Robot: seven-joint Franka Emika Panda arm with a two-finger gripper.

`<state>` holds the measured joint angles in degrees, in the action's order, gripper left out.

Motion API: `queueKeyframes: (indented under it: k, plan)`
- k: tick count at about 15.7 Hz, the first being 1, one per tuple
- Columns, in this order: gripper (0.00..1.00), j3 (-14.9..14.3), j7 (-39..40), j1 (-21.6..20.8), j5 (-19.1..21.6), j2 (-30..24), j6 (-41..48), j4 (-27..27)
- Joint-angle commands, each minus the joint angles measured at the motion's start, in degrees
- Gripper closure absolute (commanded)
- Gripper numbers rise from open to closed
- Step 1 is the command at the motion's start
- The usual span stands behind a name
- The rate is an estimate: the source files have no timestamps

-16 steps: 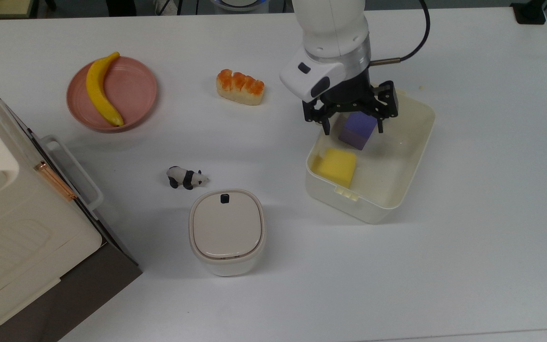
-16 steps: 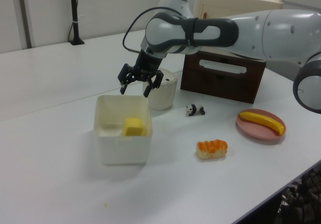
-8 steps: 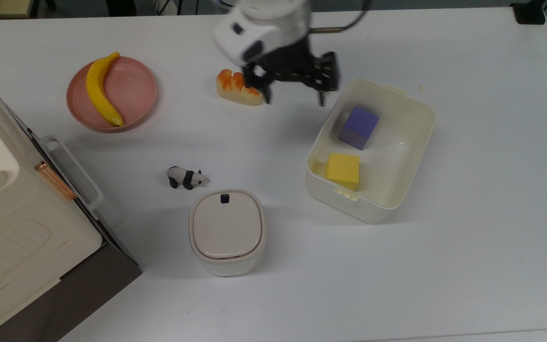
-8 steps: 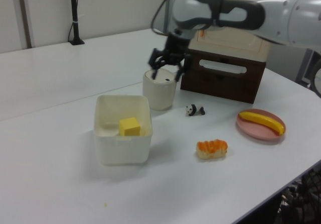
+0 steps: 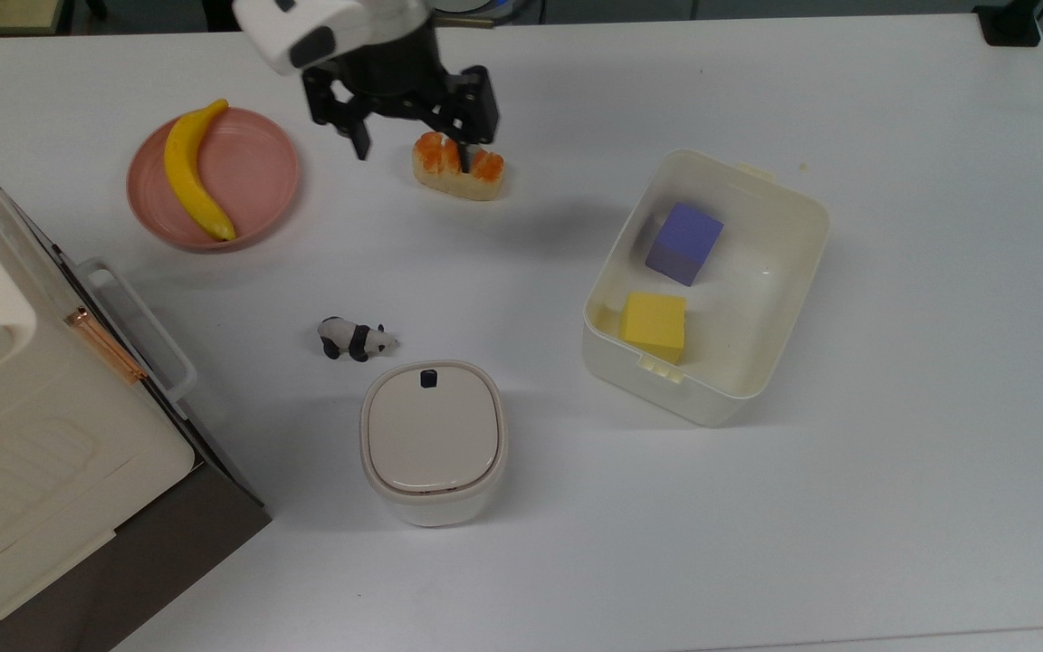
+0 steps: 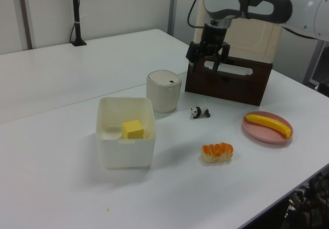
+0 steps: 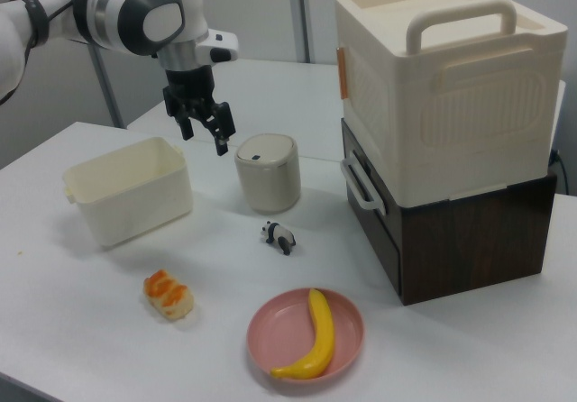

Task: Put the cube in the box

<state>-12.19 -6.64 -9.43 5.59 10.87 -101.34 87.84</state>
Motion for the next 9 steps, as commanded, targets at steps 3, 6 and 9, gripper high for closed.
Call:
queueKeyframes:
  k: [3, 6, 9]
  plan:
    - [0.0, -0.46, 4.62, 1.43, -2.6, -1.55, 1.06, 0.84]
    - [0.0, -0.46, 4.53, 1.52, -2.69, -1.47, 1.06, 0.84]
    - [0.0, -0.37, 4.53, 1.52, -2.6, -1.56, 1.14, 0.93]
